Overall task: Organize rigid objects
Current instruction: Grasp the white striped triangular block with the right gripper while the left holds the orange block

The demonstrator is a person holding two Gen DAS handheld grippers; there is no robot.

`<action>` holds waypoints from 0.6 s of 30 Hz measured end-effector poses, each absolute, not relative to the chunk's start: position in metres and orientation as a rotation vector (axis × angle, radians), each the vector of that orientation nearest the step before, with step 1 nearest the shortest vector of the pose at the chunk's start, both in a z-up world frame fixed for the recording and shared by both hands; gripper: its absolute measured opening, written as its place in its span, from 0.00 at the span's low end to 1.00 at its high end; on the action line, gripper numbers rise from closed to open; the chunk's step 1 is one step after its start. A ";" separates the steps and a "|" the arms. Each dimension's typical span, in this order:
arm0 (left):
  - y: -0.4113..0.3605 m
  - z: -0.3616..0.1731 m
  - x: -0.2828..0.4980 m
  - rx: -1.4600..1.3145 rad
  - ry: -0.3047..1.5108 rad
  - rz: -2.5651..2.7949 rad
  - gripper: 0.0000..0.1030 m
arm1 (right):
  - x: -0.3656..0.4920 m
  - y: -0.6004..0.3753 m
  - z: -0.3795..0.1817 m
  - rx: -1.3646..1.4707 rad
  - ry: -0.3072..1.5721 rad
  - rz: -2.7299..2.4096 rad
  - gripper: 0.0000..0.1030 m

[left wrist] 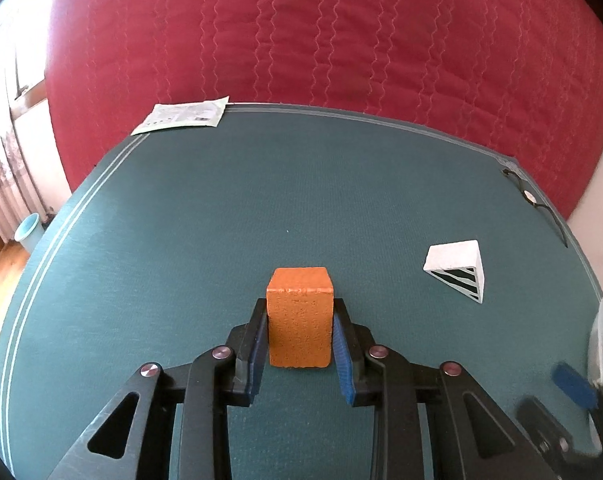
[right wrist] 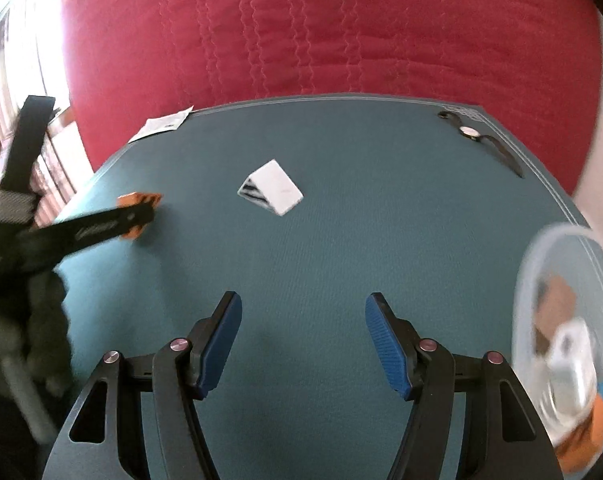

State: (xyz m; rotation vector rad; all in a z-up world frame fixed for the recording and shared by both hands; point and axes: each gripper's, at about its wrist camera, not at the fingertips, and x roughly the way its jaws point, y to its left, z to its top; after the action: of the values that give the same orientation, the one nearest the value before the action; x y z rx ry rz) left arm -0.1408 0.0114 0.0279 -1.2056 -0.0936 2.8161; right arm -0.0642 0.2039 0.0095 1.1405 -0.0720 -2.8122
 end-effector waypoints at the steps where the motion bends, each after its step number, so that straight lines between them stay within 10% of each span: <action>1: 0.011 0.028 -0.141 -1.204 -0.093 2.817 0.30 | -0.072 0.201 0.009 1.153 -0.063 -2.803 0.64; 18: 0.000 0.024 -0.146 -1.228 -0.130 2.800 0.30 | -0.163 0.162 0.010 1.159 0.077 -2.766 0.64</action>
State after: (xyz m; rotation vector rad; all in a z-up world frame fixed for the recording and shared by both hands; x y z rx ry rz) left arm -0.1463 0.0002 0.0240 -1.2278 -0.1304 2.8004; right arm -0.1626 0.1616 0.0104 1.1586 0.0771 -2.7659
